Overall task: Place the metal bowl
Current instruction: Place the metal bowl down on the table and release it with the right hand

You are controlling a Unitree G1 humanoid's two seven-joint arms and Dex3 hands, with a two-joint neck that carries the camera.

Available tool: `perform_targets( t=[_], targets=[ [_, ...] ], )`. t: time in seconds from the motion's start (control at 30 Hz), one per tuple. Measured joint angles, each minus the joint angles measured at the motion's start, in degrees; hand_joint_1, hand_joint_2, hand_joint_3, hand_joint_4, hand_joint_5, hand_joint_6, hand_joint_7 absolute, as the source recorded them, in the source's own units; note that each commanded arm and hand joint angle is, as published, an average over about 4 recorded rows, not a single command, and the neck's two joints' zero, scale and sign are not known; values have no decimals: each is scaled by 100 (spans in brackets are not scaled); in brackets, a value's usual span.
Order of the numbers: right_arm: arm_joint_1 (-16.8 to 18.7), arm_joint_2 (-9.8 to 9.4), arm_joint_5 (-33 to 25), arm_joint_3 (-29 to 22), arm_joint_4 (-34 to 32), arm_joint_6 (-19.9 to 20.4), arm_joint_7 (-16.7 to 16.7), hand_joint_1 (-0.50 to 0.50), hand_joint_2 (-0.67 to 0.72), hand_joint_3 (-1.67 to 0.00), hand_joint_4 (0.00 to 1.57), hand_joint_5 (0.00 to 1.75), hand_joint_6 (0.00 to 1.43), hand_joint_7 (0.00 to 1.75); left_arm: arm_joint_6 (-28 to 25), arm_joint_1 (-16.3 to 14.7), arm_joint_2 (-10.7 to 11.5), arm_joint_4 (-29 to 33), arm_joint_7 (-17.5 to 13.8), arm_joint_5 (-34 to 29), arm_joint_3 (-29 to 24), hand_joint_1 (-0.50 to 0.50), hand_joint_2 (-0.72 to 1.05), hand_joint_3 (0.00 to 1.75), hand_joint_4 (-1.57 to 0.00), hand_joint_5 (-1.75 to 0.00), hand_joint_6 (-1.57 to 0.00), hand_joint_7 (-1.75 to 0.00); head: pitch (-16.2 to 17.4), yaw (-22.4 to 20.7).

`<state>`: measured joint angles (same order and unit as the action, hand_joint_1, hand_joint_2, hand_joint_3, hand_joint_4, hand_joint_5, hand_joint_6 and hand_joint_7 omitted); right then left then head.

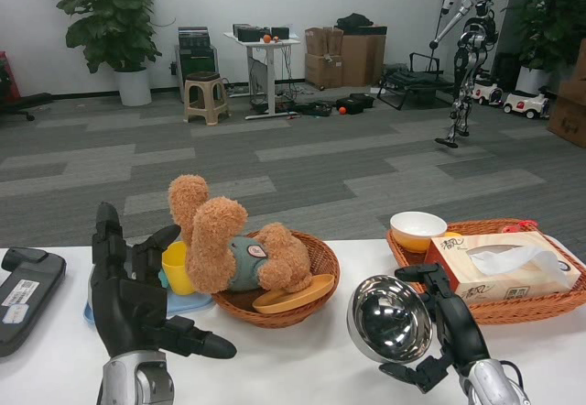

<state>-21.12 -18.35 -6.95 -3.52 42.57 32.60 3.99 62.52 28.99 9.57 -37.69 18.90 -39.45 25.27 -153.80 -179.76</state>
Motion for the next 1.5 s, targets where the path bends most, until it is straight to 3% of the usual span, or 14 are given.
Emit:
perform_targets(
  t=[0.23,0.37,0.53,0.87,1.27,1.5],
  targets=[
    [-50,-1,2,0,74,2,0,-25,-48,-151,123,107,11,157,0,0,-1,0,0,0,0,-48,-72,0,-116,-128,0,-7,43,19],
    [-54,-3,92,-2,134,3,-5,-25,-48,-151,124,107,11,159,0,0,-2,0,0,-1,-3,-48,-64,0,-116,-133,0,-7,54,34],
    [-56,-10,492,-8,145,2,-10,-25,-48,-151,123,104,11,155,0,0,-2,0,0,-1,-12,-48,-72,0,-114,-133,0,-7,165,294],
    [-71,-11,671,-23,310,-2,-9,-25,-48,-151,123,102,11,155,0,1,-5,-43,0,-4,-39,-48,-72,0,-114,-133,0,-7,210,715],
    [-76,-52,732,-32,707,-24,-9,-25,-48,-151,123,102,11,154,0,17,-21,-120,-1,-12,-57,-48,-72,0,-112,-128,-1,-7,352,842],
    [-83,-100,840,-125,1060,-51,-10,-25,-48,-151,131,107,11,155,0,44,-33,-229,-1,-14,-86,-48,-72,0,-112,-123,-3,-7,496,923]
  ],
)
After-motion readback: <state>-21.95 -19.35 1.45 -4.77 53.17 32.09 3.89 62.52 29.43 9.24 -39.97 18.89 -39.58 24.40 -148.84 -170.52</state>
